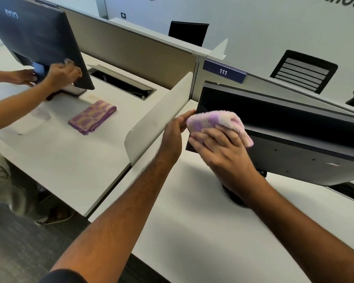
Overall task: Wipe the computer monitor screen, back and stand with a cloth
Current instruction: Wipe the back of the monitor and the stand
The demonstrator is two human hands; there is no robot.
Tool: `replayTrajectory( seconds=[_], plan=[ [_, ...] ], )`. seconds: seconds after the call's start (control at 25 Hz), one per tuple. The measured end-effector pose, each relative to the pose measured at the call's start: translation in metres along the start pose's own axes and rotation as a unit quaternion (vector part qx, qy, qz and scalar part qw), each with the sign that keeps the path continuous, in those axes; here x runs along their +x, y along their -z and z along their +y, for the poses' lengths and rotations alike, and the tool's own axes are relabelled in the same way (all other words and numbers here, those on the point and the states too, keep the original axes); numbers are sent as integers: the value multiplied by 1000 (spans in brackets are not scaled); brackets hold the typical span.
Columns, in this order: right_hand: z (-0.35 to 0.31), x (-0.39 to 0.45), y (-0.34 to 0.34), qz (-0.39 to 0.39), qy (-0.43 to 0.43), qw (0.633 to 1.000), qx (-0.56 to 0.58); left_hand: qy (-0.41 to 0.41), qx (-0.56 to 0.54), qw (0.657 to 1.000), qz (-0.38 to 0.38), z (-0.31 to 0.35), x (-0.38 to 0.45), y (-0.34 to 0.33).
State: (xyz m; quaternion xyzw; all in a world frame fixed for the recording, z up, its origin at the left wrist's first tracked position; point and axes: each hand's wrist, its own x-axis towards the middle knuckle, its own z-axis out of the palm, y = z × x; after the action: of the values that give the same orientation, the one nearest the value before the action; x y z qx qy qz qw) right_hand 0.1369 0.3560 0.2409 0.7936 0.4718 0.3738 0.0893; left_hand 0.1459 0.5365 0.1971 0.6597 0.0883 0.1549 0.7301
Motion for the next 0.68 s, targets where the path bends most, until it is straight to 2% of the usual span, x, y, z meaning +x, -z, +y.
replayTrajectory(
  seconds=[0.12, 0.24, 0.48, 0.68],
  plan=[
    [11, 22, -17, -126, 20, 991, -33, 2, -24, 1000, 8, 6, -3, -3],
    [8, 43, -28, -190, 53, 979, -46, 12, -32, 999, 19, 14, -3, -9],
    [5, 44, -16, -189, 2, 981, -45, 16, -54, 998, 18, 7, 5, -5],
    [8, 52, -21, -172, 8, 982, -81, 7, -50, 999, -2, 8, 4, -4]
  ],
)
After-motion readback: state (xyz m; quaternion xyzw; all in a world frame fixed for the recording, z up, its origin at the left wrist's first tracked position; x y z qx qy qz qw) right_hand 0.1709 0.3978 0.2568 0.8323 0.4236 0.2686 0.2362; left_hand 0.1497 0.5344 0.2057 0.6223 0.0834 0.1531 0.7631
